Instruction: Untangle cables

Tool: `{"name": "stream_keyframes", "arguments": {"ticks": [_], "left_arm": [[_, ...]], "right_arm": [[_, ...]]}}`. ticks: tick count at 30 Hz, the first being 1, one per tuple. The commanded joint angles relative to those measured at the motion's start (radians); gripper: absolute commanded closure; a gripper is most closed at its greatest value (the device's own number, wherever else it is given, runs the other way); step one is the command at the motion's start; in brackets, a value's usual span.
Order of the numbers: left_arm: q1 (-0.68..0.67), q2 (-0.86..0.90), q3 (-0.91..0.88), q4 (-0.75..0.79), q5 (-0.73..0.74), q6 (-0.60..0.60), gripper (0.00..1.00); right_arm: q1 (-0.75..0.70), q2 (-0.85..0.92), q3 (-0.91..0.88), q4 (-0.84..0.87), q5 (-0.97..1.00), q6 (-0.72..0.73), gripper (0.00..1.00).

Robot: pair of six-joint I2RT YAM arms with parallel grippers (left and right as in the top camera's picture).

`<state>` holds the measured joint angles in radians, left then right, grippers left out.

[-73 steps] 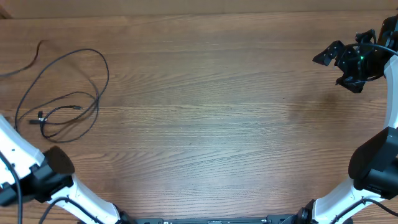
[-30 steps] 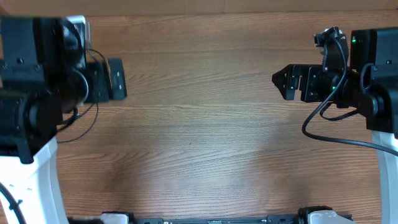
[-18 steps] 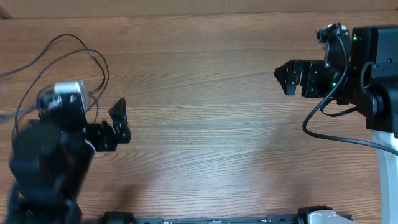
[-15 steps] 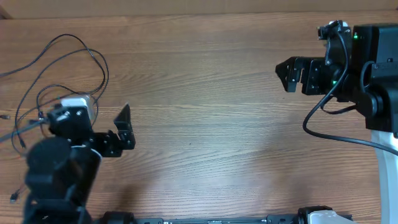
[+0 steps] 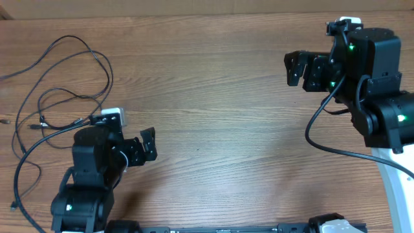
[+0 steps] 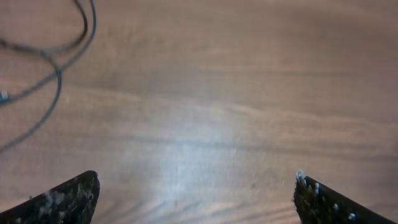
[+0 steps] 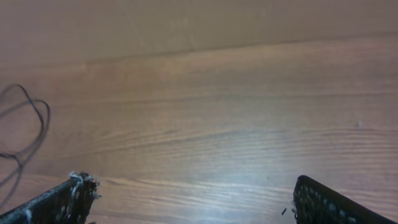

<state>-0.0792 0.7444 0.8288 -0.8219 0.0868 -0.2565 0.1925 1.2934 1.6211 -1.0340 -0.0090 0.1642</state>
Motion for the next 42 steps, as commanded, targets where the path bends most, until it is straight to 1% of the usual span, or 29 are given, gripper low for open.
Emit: {"name": "stream_keyframes", "arguments": {"ticks": [1, 5, 8, 15, 19, 33, 42], "left_arm": [[-0.006, 0.04, -0.01, -0.023, 0.015, -0.013, 0.0], [-0.006, 0.097, -0.01, -0.025, 0.015, -0.014, 0.01], [-0.006, 0.145, -0.01, 0.019, 0.014, -0.013, 0.0], [-0.006, 0.255, -0.01, 0.018, 0.014, -0.013, 0.01], [-0.006, 0.341, -0.01, 0.018, 0.014, -0.013, 0.0], [-0.006, 0.624, -0.01, 0.018, 0.014, -0.013, 0.0], [-0.006, 0.734, -0.01, 0.019, 0.014, -0.013, 0.0]], "right_arm": [[0.005, -0.013, 0.002, 0.024, 0.015, 0.019, 0.0], [0.005, -0.013, 0.002, 0.035, 0.015, 0.019, 0.0], [0.005, -0.016, 0.003, 0.039, 0.015, 0.019, 0.0], [0.005, -0.016, 0.003, 0.053, 0.015, 0.019, 0.0], [0.005, -0.016, 0.003, 0.08, 0.015, 0.019, 0.0], [0.005, -0.016, 0.003, 0.079, 0.015, 0.019, 0.0], [0.005, -0.016, 0.003, 0.082, 0.006, 0.019, 0.0]]}}
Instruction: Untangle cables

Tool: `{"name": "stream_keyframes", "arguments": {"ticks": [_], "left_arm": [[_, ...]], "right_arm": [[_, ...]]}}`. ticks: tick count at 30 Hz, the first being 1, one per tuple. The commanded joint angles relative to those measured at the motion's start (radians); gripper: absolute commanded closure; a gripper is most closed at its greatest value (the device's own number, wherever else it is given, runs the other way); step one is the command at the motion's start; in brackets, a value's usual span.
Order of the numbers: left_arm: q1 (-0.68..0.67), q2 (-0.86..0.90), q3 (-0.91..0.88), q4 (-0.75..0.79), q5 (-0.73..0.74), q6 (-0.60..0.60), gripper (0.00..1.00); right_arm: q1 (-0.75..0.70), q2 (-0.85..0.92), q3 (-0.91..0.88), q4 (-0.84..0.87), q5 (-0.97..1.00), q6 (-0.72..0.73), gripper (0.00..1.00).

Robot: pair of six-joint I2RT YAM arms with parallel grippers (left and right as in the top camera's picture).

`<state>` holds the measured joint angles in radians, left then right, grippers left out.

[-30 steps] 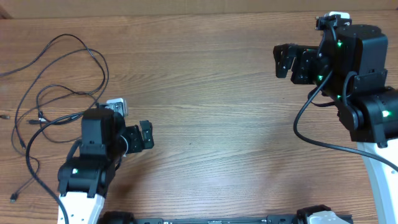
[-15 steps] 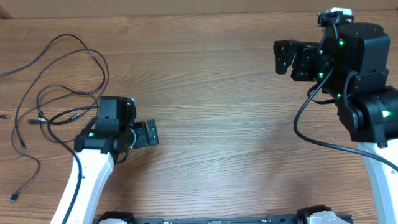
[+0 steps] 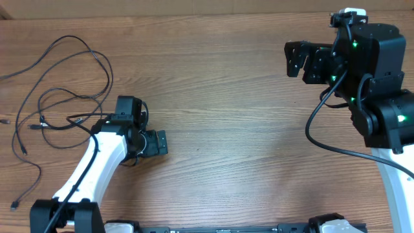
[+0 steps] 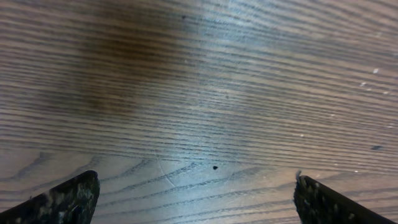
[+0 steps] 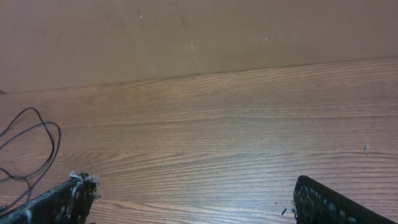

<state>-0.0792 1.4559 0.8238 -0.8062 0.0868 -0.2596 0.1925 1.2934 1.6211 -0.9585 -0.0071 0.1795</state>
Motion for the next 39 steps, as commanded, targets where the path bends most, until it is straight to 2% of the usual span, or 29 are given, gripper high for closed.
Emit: {"name": "stream_keyframes", "arguments": {"ticks": [1, 6, 11, 14, 21, 27, 29, 33, 34, 39], "left_arm": [[-0.006, 0.028, -0.005, 0.003, 0.014, -0.01, 0.0], [-0.006, 0.044, -0.005, 0.003, 0.014, -0.01, 0.01], [-0.006, 0.044, -0.005, 0.003, 0.014, -0.01, 0.0], [-0.006, 0.044, -0.005, 0.003, 0.014, -0.01, 0.0], [-0.006, 0.044, -0.005, 0.003, 0.014, -0.01, 0.0], [-0.006, 0.044, -0.005, 0.003, 0.014, -0.01, 0.0], [-0.006, 0.044, -0.005, 0.003, 0.014, -0.01, 0.01], [-0.006, 0.044, -0.005, 0.003, 0.014, -0.01, 0.01], [-0.006, 0.044, -0.005, 0.003, 0.014, -0.01, 0.01], [-0.006, 0.044, -0.005, 0.003, 0.014, -0.01, 0.01]], "right_arm": [[0.005, -0.016, 0.003, 0.006, 0.002, 0.003, 0.0], [0.005, -0.016, 0.003, 0.007, -0.007, 0.004, 0.0], [0.005, -0.014, 0.003, 0.003, -0.153, 0.003, 0.0], [0.004, -0.014, 0.002, -0.051, -0.132, -0.004, 0.0], [0.003, -0.011, 0.002, -0.011, -0.005, -0.005, 0.0], [0.001, 0.015, -0.006, 0.174, 0.121, -0.005, 0.0], [-0.002, -0.002, -0.053, 0.295, 0.143, -0.022, 0.0], [-0.019, -0.078, -0.242, 0.519, 0.137, -0.056, 0.0], [-0.029, -0.13, -0.346, 0.598, 0.114, -0.056, 0.0], [-0.07, -0.315, -0.647, 0.796, 0.047, -0.049, 0.0]]}}
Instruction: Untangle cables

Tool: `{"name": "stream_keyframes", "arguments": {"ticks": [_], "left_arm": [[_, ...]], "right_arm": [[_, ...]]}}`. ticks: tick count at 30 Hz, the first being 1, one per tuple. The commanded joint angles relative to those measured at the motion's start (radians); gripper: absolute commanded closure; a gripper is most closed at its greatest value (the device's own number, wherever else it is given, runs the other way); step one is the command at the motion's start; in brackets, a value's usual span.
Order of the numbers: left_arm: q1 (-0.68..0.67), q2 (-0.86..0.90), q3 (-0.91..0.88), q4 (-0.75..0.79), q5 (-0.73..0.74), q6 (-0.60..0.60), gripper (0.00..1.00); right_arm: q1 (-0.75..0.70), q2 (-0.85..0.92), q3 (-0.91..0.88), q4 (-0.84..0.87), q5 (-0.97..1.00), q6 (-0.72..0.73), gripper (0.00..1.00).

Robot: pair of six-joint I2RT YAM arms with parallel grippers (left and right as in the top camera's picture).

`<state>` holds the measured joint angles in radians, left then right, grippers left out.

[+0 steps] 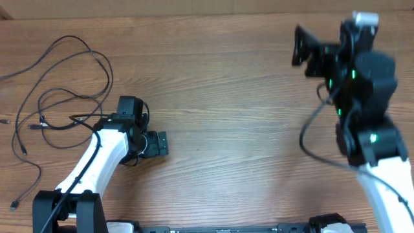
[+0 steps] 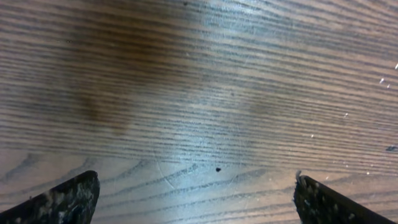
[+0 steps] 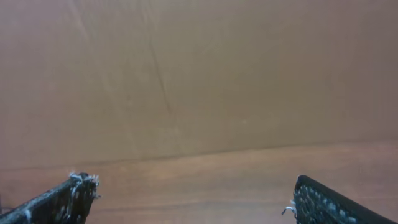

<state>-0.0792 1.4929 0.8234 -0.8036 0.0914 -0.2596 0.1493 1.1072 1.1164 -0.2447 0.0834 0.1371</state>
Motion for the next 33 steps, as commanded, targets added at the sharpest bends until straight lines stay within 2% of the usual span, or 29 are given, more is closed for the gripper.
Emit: {"name": "stream_keyframes", "arguments": {"ticks": [1, 7, 11, 15, 33], "left_arm": [[-0.006, 0.007, -0.004, 0.0, 0.01, -0.01, 0.01], [-0.006, 0.007, -0.004, 0.0, 0.01, -0.01, 0.01], [-0.006, 0.007, -0.004, 0.0, 0.01, -0.01, 0.0], [-0.006, 0.007, -0.004, 0.0, 0.01, -0.01, 0.0], [-0.006, 0.007, -0.004, 0.001, 0.01, -0.01, 0.0]], "right_arm": [[-0.037, -0.172, -0.201, 0.115, -0.055, -0.007, 0.0], [-0.068, -0.47, -0.603, 0.347, -0.059, -0.011, 0.0], [-0.08, -0.696, -0.837, 0.42, -0.059, -0.011, 0.0], [-0.08, -0.81, -0.93, 0.415, -0.059, -0.011, 0.0], [-0.077, -1.071, -1.109, 0.273, -0.111, -0.007, 0.0]]}}
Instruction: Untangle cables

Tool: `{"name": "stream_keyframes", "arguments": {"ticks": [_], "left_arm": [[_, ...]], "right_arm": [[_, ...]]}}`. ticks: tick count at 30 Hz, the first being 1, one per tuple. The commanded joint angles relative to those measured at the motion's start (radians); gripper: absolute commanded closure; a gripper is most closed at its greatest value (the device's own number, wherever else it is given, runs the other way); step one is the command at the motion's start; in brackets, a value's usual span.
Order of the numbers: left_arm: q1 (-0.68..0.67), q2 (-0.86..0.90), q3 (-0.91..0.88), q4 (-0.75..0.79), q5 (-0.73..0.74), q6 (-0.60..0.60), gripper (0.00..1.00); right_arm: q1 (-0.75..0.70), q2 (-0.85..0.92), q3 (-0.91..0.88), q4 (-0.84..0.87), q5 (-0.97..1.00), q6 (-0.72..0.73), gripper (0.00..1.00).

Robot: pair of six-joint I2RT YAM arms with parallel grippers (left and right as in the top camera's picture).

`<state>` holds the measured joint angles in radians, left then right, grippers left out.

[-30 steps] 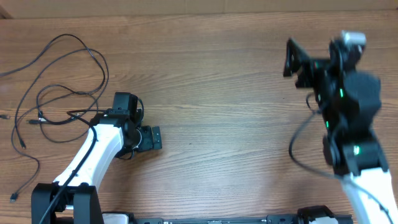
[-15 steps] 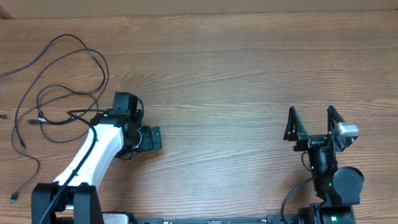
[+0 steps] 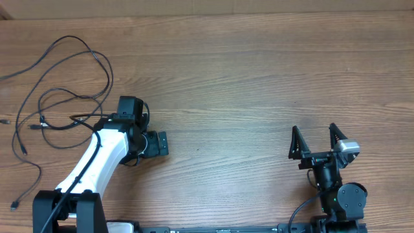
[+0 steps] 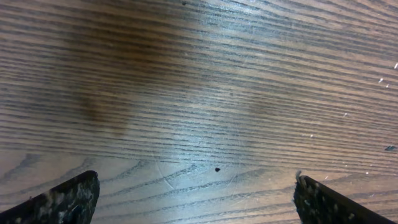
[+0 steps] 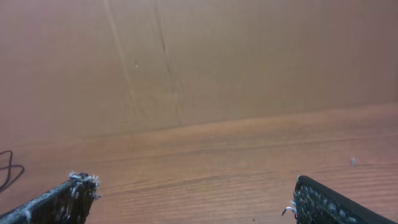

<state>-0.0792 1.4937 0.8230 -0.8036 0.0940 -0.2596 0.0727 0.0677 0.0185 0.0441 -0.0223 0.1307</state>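
Observation:
Thin black cables (image 3: 40, 120) lie in a loose tangle at the table's left side in the overhead view. My left gripper (image 3: 155, 144) points down at bare wood just right of the tangle. In the left wrist view its fingertips (image 4: 68, 196) stand wide apart, so it is open and empty. My right gripper (image 3: 315, 139) sits low at the front right, far from the cables, open with nothing between its fingers (image 5: 323, 202). A short bit of cable (image 5: 6, 169) shows at the left edge of the right wrist view.
The wooden table (image 3: 246, 77) stretches between the two arms. A brown cardboard wall (image 5: 205, 56) stands behind its far edge. The right arm's own black lead (image 3: 304, 207) loops at the front edge.
The right arm was raised at the far right with its camera on the back wall; now it is folded low at the front right, gripper open. The left arm has not moved.
The left arm was folded at the front left and the right arm was raised at the back right, both open. Then the left arm was stretched out, its gripper low over wood beside the cables, where it stays. The right arm stood tilted up, and now sits low in front.

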Motion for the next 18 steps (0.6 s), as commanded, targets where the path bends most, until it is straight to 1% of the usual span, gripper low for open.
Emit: {"name": "stream_keyframes", "arguments": {"ticks": [1, 4, 7, 18], "left_arm": [[-0.006, 0.006, -0.004, 0.0, 0.007, -0.01, 0.01], [-0.006, 0.006, -0.004, 0.0, 0.007, -0.01, 0.0], [-0.006, 0.006, -0.004, 0.001, 0.007, -0.01, 0.0], [-0.006, 0.006, -0.004, 0.0, 0.007, -0.01, 0.0]], "right_arm": [[0.0, -0.035, -0.011, -0.026, -0.006, -0.001, 0.0], [0.0, -0.066, -0.011, -0.132, -0.023, 0.0, 0.0], [0.0, -0.066, -0.011, -0.125, -0.032, 0.061, 0.0], [0.0, -0.065, -0.011, -0.125, -0.032, 0.064, 0.0]]}}
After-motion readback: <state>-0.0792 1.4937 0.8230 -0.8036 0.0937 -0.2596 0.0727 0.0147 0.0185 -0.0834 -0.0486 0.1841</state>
